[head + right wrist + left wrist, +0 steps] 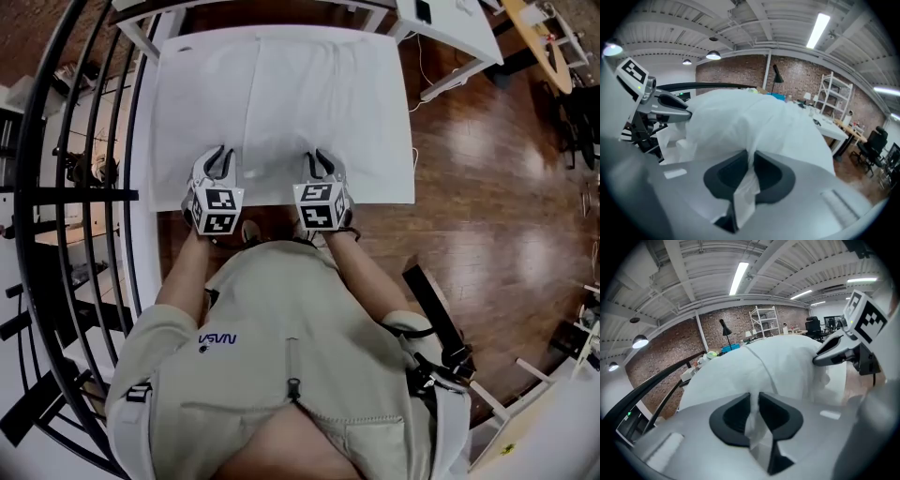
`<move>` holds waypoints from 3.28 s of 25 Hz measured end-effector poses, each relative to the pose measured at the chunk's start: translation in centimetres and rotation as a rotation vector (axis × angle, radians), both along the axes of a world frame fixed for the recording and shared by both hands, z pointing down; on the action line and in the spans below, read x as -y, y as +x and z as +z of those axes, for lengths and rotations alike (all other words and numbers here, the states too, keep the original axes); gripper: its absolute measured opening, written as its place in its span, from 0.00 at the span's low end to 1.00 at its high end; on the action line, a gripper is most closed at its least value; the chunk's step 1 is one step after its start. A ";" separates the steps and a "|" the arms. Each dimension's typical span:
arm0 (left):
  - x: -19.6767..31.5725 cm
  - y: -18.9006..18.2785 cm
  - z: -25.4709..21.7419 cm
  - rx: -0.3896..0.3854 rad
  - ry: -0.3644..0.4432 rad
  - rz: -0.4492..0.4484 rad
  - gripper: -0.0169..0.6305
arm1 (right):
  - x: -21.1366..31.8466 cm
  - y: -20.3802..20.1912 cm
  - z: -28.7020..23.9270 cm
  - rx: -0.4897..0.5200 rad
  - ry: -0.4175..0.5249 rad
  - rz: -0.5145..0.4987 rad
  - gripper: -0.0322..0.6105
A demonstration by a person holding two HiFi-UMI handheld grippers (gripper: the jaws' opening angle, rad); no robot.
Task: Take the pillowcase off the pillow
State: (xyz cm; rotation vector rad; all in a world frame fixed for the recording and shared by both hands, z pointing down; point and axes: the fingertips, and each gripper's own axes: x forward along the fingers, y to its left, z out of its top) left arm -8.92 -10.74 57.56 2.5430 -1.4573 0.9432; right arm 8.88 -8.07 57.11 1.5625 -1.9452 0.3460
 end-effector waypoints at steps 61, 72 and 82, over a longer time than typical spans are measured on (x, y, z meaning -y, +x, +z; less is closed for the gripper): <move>16.1 4.6 -12.0 -0.201 0.015 -0.014 0.41 | 16.4 9.2 -14.1 0.154 0.153 -0.024 0.30; 22.1 5.4 -7.2 -0.123 -0.119 0.012 0.45 | 24.2 8.7 -8.9 0.132 -0.071 -0.033 0.39; 18.4 6.2 -1.5 0.036 -0.359 0.096 0.12 | 26.0 8.3 -0.6 0.075 -0.293 -0.090 0.31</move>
